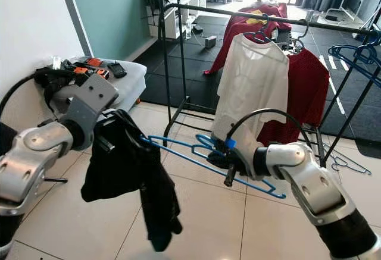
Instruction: Hang hanger
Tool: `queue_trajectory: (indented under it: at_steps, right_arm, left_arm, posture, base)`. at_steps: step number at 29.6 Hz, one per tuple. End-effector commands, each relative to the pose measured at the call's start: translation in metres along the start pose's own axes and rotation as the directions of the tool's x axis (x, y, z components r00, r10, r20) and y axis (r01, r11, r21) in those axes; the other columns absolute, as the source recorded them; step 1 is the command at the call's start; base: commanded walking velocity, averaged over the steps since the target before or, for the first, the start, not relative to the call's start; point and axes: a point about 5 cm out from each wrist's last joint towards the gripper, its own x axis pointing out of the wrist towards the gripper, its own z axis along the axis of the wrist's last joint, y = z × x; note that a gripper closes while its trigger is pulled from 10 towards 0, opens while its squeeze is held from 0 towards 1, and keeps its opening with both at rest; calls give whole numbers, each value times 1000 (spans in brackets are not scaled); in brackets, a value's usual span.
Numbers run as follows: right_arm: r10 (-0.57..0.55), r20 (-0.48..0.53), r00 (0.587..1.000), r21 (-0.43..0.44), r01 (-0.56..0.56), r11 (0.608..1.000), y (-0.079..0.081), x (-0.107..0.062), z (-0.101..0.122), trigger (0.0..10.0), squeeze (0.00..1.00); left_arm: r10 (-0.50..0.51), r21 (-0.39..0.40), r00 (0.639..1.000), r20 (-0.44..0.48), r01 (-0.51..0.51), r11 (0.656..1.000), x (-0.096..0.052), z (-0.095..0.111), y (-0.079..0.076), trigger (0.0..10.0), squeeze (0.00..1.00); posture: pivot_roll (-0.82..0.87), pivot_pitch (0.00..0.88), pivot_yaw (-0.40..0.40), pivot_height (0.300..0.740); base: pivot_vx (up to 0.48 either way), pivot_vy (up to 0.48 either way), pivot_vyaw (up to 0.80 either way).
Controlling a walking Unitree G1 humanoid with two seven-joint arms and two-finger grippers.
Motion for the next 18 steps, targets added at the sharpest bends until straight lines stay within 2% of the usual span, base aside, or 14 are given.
queue_trajectory:
  at_steps: [1,4,8,18]
  right_arm:
    - [0,-6,1000,1,0,1000,0,2,1,10000,0]
    - [8,-1,1000,-3,-8,1000,2,3,1,10000,0]
    - [106,55,993,-33,-105,994,16,4,9,10000,0]
    - [168,18,986,-49,-167,985,24,5,4,10000,0]
  left_arm:
    - [-12,9,999,37,12,1000,-1,10,-3,10000,0]
    - [-20,7,999,40,20,1000,0,11,-6,10000,0]
    - [-56,-4,998,44,56,998,3,12,-19,10000,0]
    - [-52,5,998,45,52,999,4,14,-18,10000,0]
  posture:
    - [-49,0,6,740]
    - [-50,0,5,740]
    - [-51,0,4,740]
    - [-46,0,3,740]
  base:
    - [0,0,0]
    - [0,0,0]
    - [0,0,0]
    - [0,0,0]
